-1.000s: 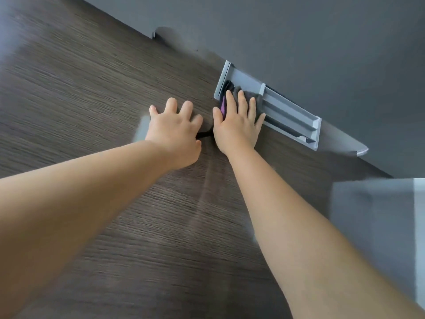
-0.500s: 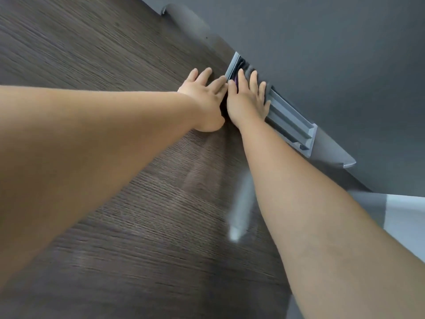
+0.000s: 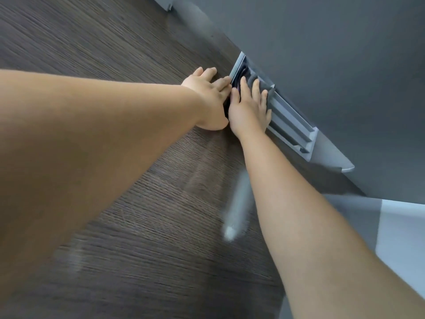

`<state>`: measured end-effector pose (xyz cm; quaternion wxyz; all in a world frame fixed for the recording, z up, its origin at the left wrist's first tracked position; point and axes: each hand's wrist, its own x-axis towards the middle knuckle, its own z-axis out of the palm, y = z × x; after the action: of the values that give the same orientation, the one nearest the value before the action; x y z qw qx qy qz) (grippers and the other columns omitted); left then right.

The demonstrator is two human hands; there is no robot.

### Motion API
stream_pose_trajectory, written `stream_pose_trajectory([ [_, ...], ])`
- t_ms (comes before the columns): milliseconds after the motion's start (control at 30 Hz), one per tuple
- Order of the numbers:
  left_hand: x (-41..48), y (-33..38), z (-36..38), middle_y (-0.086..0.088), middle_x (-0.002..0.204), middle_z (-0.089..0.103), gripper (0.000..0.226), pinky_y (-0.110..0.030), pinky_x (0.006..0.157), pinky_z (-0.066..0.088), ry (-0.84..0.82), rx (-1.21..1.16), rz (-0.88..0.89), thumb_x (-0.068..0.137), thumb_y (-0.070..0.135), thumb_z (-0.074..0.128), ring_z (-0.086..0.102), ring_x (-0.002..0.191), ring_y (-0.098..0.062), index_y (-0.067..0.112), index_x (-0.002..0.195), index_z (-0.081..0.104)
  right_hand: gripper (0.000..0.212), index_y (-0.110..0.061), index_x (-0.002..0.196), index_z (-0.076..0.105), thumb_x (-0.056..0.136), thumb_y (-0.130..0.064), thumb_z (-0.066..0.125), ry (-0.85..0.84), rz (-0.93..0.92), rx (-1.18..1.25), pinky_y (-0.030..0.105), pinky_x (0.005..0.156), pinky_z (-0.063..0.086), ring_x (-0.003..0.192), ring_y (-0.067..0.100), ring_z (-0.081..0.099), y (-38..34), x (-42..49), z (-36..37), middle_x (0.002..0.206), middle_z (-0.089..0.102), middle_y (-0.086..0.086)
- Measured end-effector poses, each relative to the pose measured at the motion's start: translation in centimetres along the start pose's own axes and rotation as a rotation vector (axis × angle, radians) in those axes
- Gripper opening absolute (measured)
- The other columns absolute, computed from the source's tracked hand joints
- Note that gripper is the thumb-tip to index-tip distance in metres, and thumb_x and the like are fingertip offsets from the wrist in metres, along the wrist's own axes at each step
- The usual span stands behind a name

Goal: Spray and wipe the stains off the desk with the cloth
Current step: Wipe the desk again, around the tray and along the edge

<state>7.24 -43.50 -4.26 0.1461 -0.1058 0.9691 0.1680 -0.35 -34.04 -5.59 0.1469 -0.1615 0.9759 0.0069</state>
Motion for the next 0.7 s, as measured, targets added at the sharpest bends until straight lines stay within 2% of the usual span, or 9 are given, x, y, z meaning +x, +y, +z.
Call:
stream_pose_trajectory([
  [300,-0.1,-0.1,0.2,0.006,0.159,-0.003,0.077,-0.038,0.119,-0.001,-0.009,0.021,0.01,0.089,0.049,0.034,-0.006,0.146,-0.024,0.021,0.151,0.0,0.051,-0.04,0.151,0.01,0.101,-0.05,0.016,0.0,-0.016,-0.013,0.049,0.117,0.0,0.147,0.017,-0.006,0.0,1.2,-0.6,0.161,-0.003,-0.01],
  [467,0.0,-0.4,0.5,0.005,0.159,-0.008,0.081,-0.038,0.119,-0.004,-0.019,0.066,0.024,0.088,0.057,0.029,-0.01,0.146,-0.024,0.019,0.151,-0.004,0.05,-0.039,0.15,0.016,0.101,-0.048,0.021,0.086,-0.111,-0.05,0.048,0.117,0.002,0.148,0.017,-0.002,1.6,-1.2,0.7,0.161,0.004,-0.009],
  [633,0.0,-0.4,0.6,0.005,0.159,-0.008,0.083,-0.037,0.119,-0.004,0.004,0.066,0.036,0.087,0.059,0.03,-0.01,0.146,-0.024,0.018,0.151,-0.004,0.048,-0.041,0.149,0.019,0.102,-0.047,0.02,0.064,-0.106,-0.014,0.051,0.117,0.002,0.148,0.018,-0.004,0.6,0.3,0.0,0.161,0.002,-0.009],
  [700,0.0,-0.4,0.7,0.005,0.159,-0.009,0.083,-0.037,0.119,-0.004,0.003,0.08,0.032,0.087,0.058,0.029,-0.011,0.146,-0.024,0.018,0.151,-0.005,0.047,-0.039,0.148,0.025,0.102,-0.046,0.023,0.076,-0.185,-0.029,0.049,0.117,0.003,0.148,0.018,-0.001,1.4,-0.7,0.1,0.16,0.007,-0.009],
])
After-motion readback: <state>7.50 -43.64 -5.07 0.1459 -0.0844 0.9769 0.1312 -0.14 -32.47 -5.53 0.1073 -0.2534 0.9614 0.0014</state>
